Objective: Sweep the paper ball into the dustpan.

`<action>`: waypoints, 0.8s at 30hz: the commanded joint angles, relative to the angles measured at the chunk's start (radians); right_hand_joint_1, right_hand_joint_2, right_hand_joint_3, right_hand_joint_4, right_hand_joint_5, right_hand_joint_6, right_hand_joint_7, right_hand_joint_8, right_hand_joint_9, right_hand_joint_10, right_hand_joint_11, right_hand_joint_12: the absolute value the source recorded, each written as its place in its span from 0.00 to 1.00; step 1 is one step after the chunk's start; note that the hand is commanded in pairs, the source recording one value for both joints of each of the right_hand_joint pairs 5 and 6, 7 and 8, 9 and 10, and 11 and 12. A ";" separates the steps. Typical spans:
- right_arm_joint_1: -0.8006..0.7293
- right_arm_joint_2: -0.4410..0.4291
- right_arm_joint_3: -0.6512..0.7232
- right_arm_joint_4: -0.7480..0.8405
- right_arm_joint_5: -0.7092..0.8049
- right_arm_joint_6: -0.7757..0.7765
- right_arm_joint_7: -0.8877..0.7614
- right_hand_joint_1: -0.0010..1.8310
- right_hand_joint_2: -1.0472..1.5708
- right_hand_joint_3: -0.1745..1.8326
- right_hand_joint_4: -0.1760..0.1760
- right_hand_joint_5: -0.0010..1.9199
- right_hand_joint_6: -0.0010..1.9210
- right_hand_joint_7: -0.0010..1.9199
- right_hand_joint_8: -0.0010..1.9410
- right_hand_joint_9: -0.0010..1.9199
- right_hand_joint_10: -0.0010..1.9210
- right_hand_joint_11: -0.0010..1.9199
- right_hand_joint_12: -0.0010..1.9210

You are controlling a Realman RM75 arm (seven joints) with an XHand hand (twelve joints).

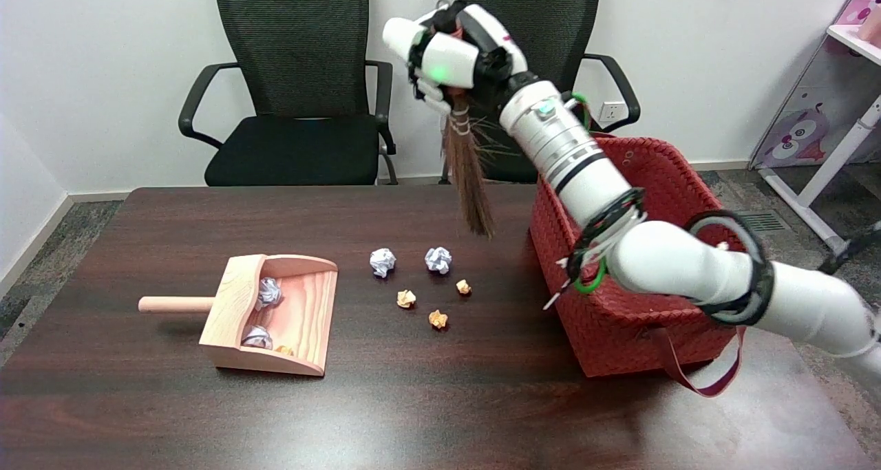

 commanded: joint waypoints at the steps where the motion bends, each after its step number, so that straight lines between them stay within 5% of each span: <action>1: -0.025 -0.174 -0.094 0.157 -0.004 0.056 -0.220 0.55 1.00 0.80 1.00 1.00 1.00 1.00 0.99 1.00 1.00 1.00 1.00; 24: -0.252 -0.142 0.077 0.117 -0.098 0.050 -0.208 0.56 1.00 0.72 1.00 1.00 1.00 1.00 0.99 1.00 1.00 1.00 1.00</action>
